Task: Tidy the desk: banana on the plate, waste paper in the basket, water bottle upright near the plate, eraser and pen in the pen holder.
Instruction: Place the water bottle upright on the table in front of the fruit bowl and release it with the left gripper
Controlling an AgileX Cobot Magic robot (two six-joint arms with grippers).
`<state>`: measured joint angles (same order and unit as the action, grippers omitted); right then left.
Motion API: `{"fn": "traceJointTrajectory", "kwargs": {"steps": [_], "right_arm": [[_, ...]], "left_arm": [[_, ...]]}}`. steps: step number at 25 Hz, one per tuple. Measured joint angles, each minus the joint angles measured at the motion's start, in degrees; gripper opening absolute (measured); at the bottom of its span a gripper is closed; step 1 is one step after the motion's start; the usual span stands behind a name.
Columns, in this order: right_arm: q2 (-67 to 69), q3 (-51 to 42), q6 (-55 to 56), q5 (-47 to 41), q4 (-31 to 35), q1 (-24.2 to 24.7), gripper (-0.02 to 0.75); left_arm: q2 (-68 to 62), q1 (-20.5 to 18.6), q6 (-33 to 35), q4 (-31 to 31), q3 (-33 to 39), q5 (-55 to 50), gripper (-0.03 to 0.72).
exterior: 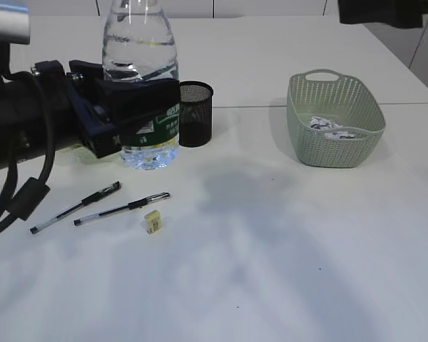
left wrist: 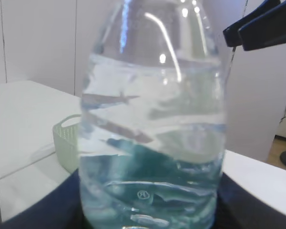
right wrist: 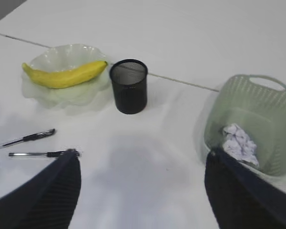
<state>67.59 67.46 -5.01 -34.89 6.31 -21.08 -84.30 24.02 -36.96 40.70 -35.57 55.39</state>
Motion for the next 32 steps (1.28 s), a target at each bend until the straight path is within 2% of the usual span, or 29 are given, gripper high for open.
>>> {"fn": "traceJointTrajectory", "kwargs": {"steps": [5, 9, 19, 24, 27, 32], "right_arm": [[0.0, 0.0, 11.6, -3.5, -11.7, 0.5, 0.596], [0.0, 0.0, 13.1, -7.2, -16.1, 0.5, 0.595], [0.0, 0.0, 13.3, -9.2, -18.7, 0.5, 0.595], [0.0, 0.0, 13.3, -9.2, -19.2, 0.5, 0.595], [0.0, 0.0, 13.3, -9.2, -19.3, 0.5, 0.594], [0.0, 0.0, 13.4, -9.2, -19.9, 0.5, 0.594]], "left_arm": [[0.0, -3.1, 0.0, 0.0, 0.0, -1.7, 0.375], [0.0, -8.0, 0.0, 0.0, 0.0, -1.8, 0.375], [0.0, -24.8, 0.5, -0.5, 0.0, -1.8, 0.375], [0.0, -32.0, 2.4, -2.6, 0.0, -1.8, 0.375], [-0.6, -33.8, 5.2, -5.4, 0.0, -1.5, 0.375], [-7.2, -33.9, 12.5, -6.6, 0.0, 6.3, 0.375]]}}
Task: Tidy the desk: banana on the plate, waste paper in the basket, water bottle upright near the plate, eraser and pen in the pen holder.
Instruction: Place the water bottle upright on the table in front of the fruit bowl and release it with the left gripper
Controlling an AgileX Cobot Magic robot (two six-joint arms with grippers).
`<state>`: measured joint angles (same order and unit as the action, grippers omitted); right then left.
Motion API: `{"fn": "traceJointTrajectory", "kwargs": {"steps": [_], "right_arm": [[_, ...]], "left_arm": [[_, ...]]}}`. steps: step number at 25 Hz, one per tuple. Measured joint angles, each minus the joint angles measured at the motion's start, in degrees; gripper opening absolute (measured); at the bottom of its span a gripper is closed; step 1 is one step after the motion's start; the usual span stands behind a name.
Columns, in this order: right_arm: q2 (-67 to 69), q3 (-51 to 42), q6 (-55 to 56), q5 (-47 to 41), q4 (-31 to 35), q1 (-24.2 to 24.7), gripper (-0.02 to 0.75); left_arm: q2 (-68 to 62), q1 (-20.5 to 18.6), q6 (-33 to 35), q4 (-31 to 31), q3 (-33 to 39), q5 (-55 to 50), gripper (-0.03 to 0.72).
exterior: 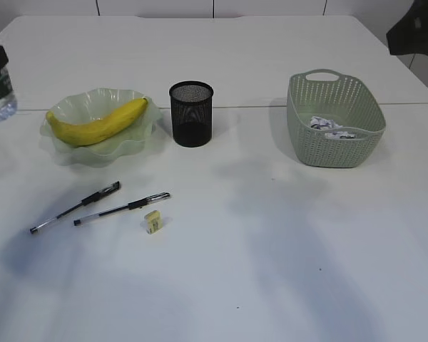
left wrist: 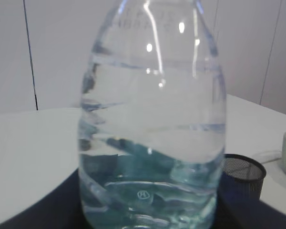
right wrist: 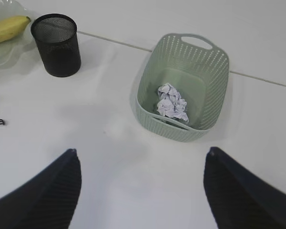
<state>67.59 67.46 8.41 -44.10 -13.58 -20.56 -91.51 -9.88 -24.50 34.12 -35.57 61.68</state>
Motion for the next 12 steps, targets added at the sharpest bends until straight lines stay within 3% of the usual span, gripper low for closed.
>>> {"fn": "traceJointTrajectory", "kwargs": {"steps": [12], "right_arm": [[0.0, 0.0, 0.0, 0.1, -2.4, 0.0, 0.594]], "left_arm": [[-12.6, -0.1, 5.0, -5.0, 0.0, 0.5, 0.375]]}}
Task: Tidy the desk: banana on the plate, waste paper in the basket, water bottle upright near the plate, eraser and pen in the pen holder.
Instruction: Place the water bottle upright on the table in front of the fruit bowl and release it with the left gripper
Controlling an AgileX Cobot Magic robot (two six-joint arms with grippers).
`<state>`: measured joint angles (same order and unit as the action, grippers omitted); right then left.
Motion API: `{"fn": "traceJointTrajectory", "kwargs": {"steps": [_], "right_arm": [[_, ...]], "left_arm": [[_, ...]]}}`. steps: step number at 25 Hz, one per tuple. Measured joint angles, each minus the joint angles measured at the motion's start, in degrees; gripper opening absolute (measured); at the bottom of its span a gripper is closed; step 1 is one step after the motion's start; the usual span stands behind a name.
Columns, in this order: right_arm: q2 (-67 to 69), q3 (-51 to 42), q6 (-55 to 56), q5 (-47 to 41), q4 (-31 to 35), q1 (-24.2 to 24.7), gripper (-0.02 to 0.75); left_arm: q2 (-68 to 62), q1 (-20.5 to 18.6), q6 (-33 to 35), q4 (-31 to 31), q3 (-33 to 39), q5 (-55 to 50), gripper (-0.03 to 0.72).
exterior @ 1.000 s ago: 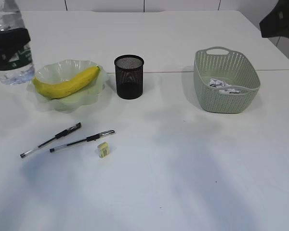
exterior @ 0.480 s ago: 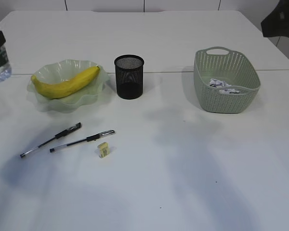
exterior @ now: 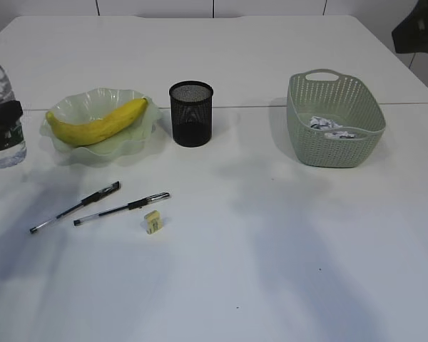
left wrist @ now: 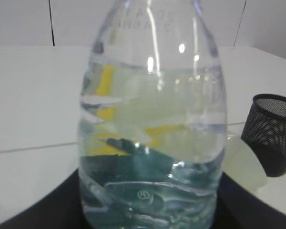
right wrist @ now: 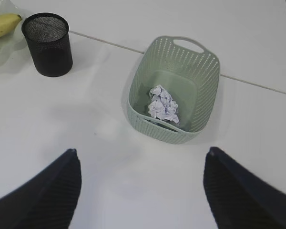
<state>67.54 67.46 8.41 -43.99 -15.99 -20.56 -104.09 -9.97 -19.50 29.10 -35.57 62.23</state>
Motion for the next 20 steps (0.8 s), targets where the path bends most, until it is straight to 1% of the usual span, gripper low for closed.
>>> {"fn": "traceJointTrajectory", "kwargs": {"steps": [7, 10, 16, 20], "right_arm": [[0.9, 0.0, 0.0, 0.1, -0.1, 0.0, 0.593], [1.6, 0.0, 0.0, 0.1, -0.1, 0.0, 0.594], [1.6, 0.0, 0.0, 0.1, -0.1, 0.0, 0.593], [1.6, 0.0, 0.0, 0.1, -0.1, 0.0, 0.593]], "left_arm": [[-6.1, 0.0, 0.3, -1.6, -0.3, 0.0, 0.375], [-8.1, 0.0, 0.3, -1.6, -1.8, -0.1, 0.375], [-11.2, 0.0, 0.5, -0.6, -5.7, 0.0, 0.375], [-13.1, 0.0, 0.5, 3.1, -7.3, 0.1, 0.375]]}}
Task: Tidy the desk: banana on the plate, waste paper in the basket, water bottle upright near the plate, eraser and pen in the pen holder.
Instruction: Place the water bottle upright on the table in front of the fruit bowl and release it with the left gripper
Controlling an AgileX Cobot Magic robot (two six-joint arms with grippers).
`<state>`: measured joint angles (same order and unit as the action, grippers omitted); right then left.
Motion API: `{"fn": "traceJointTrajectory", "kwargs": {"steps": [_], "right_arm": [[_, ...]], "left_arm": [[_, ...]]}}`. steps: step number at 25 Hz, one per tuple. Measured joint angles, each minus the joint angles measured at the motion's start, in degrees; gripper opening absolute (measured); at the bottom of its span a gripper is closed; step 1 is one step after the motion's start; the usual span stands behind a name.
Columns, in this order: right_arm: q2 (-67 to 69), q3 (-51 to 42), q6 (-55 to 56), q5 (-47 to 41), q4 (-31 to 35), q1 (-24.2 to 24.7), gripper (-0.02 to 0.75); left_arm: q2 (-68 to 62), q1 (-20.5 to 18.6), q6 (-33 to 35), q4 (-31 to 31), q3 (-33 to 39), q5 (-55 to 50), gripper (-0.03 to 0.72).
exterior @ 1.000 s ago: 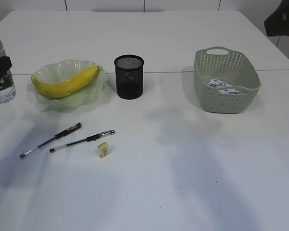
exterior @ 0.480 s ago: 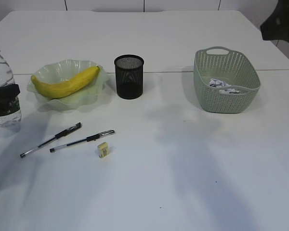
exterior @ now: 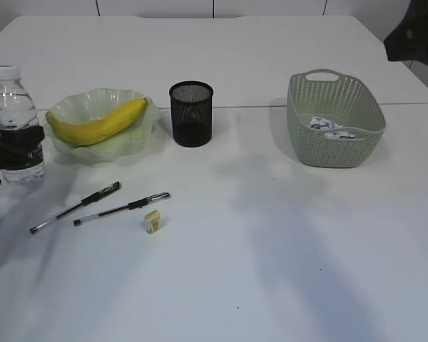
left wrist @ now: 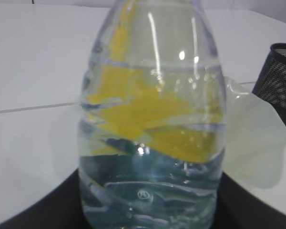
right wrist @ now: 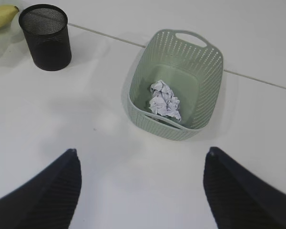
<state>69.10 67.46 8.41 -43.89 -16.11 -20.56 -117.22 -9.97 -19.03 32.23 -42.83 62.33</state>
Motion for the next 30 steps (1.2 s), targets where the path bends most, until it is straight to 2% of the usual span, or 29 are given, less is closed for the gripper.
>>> {"fn": "traceJointTrajectory", "kwargs": {"steps": [9, 22, 30], "right_arm": [[0.0, 0.0, 0.0, 0.0, -1.7, 0.0, 0.593], [0.0, 0.0, 0.0, 0.0, -1.9, 0.0, 0.592], [0.0, 0.0, 0.0, 0.0, -1.9, 0.0, 0.592]], "left_arm": [[-2.9, 1.7, 0.2, 2.8, -0.7, 0.1, 0.375], [-6.2, 1.8, 1.6, 2.5, -2.2, 3.2, 0.375], [-6.3, 1.8, 1.6, 2.8, -2.2, 3.3, 0.405]]}}
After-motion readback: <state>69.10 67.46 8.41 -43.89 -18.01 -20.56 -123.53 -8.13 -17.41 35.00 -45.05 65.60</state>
